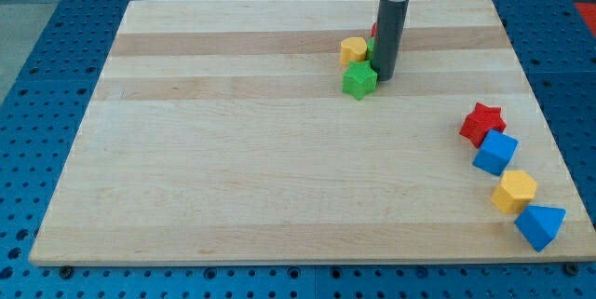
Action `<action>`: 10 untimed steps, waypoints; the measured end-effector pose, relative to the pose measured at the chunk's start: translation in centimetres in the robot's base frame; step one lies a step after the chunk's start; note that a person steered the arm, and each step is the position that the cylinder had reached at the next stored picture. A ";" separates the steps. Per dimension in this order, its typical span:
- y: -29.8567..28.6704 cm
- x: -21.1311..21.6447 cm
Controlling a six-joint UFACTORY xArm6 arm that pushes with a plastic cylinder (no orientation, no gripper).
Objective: Keep the blue triangle into the blue cube
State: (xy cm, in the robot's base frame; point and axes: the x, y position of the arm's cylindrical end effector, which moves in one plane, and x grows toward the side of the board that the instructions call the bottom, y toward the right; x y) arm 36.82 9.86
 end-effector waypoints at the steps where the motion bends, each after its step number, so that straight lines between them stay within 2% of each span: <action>1: 1.7 0.6; 2: 6.6 -0.5; 3: 7.9 -3.0; 6: 19.3 7.9; 7: 19.4 10.2; 8: 20.2 18.1; 10: 21.1 24.9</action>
State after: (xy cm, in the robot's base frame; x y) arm 61.75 30.93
